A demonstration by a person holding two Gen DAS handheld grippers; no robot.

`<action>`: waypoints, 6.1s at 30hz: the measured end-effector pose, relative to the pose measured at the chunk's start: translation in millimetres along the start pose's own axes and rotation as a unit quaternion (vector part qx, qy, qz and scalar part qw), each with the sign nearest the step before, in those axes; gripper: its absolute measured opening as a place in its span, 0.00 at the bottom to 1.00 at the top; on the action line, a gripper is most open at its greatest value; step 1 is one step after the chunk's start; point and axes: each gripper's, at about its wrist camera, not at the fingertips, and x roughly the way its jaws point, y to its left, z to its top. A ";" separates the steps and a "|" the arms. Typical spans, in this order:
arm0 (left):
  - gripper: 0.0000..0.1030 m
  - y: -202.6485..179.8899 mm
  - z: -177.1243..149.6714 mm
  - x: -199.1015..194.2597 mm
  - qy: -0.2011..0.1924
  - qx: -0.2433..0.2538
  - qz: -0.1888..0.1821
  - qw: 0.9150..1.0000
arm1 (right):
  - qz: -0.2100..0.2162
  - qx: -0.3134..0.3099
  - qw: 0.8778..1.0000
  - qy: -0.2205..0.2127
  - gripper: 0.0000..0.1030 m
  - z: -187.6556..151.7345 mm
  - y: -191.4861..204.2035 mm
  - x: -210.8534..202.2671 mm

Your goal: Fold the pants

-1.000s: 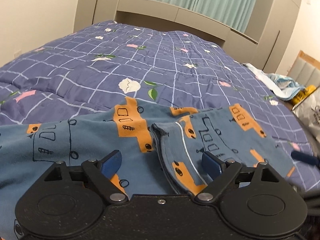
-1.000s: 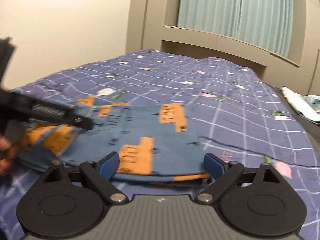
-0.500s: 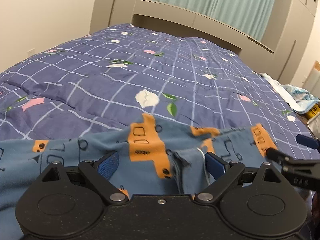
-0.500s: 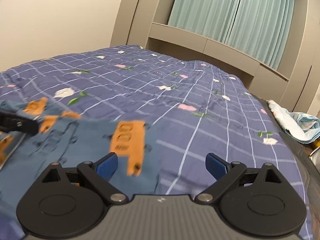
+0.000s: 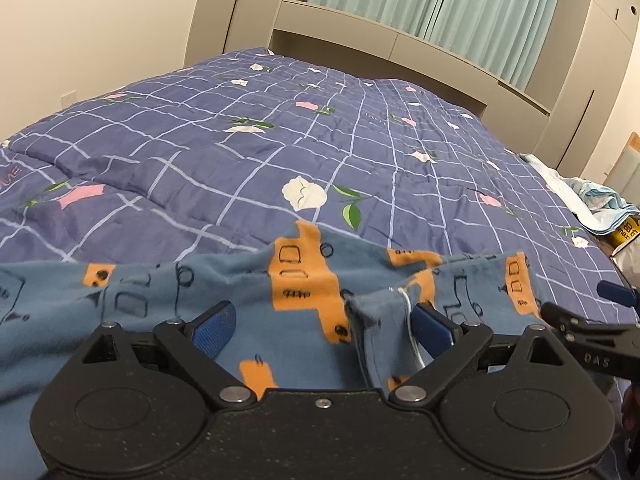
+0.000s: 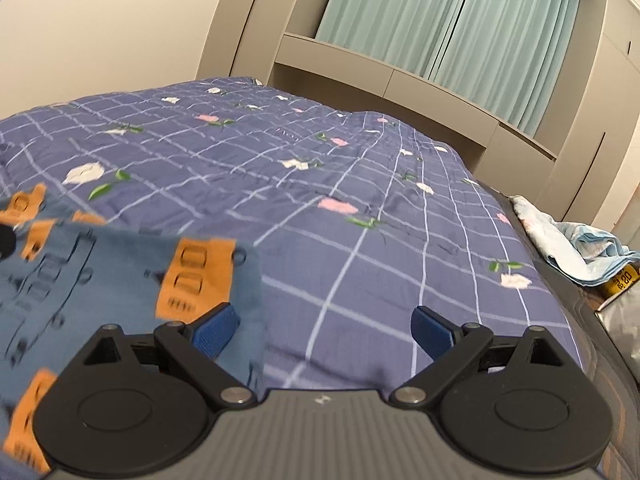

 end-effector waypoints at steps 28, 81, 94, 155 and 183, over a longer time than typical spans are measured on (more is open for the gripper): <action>0.99 35.1 -52.0 -127.7 -0.040 -0.033 0.019 0.998 | 0.043 0.040 0.996 -0.069 1.00 -25.6 51.8 -105.3; 0.98 147.0 -78.4 -146.3 -0.116 -0.318 0.033 0.940 | 0.096 -0.013 0.995 -0.037 1.00 -27.3 105.7 -90.9; 0.32 159.9 -85.6 -152.1 -0.114 -0.367 0.063 0.921 | 0.096 -0.013 0.995 -0.037 1.00 -27.4 105.8 -91.2; 0.49 -133.7 -18.6 -24.3 0.012 0.109 -0.182 0.977 | -0.025 0.086 0.996 -0.016 1.00 -88.8 -16.5 -113.8; 0.99 -79.0 -10.9 -60.9 -0.004 0.099 -0.080 0.992 | 0.031 0.200 0.978 0.050 1.00 -77.1 -57.1 -107.5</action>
